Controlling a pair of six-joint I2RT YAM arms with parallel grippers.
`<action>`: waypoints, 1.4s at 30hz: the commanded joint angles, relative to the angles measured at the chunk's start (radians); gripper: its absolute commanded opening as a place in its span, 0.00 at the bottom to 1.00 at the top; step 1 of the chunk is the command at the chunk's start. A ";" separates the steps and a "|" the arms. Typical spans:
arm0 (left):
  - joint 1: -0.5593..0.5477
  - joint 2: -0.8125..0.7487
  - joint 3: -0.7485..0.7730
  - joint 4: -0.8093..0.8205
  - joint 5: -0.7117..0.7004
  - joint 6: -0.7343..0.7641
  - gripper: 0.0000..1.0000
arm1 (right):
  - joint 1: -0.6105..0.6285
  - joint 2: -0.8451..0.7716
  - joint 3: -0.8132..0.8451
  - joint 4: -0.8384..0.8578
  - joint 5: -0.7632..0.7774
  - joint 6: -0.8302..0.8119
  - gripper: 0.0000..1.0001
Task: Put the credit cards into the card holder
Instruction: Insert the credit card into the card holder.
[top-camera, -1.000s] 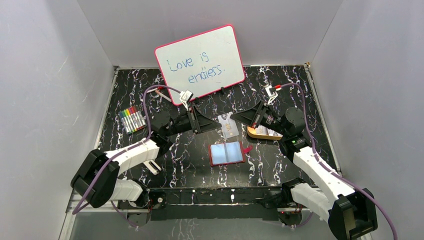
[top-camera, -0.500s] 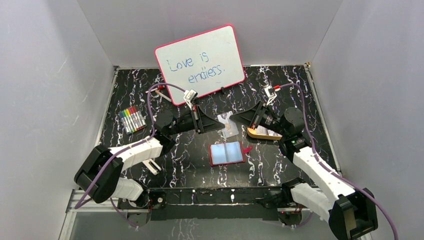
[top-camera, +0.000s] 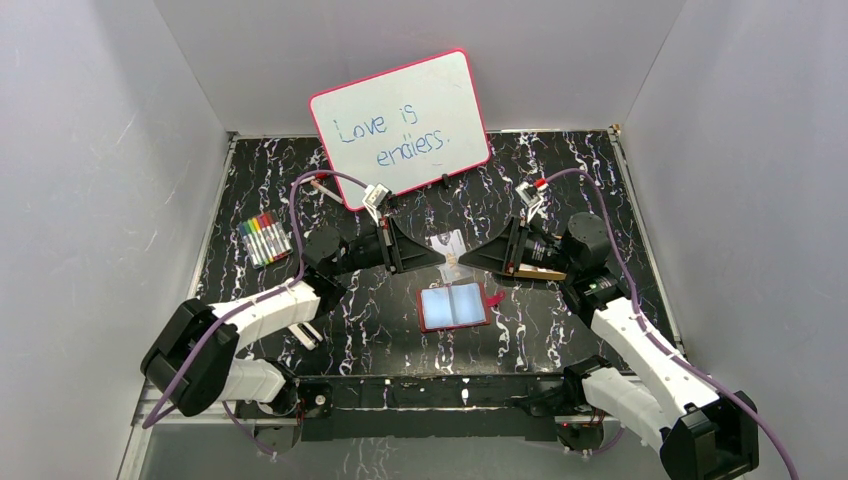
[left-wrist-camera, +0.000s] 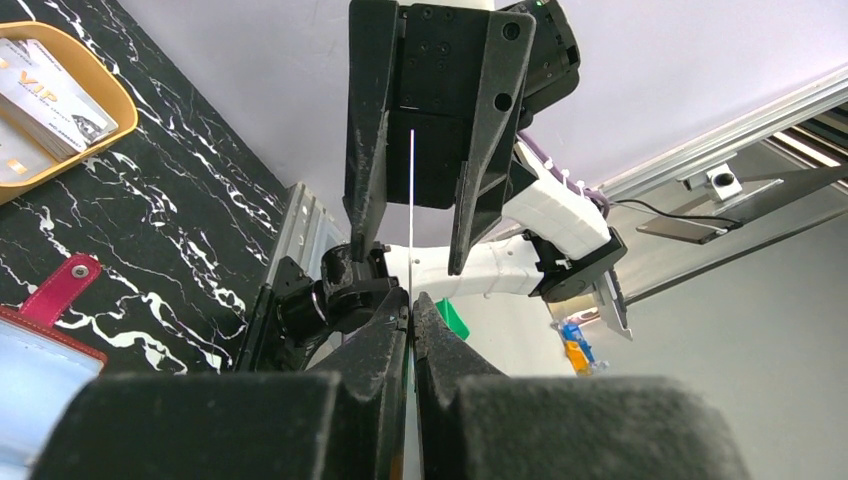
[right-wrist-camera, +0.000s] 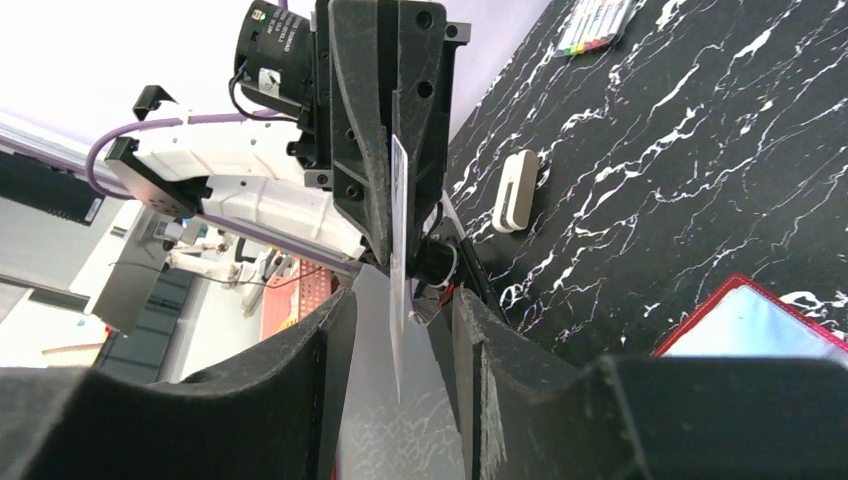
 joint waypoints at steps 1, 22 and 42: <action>0.002 -0.052 -0.006 0.045 0.034 0.010 0.00 | 0.002 -0.016 0.041 0.072 -0.063 0.008 0.45; 0.001 -0.067 -0.019 0.044 0.044 0.008 0.00 | 0.002 -0.004 0.045 0.094 -0.075 0.020 0.19; 0.044 -0.333 -0.087 -0.937 -0.453 0.356 0.68 | 0.004 0.069 0.013 -0.485 0.224 -0.418 0.00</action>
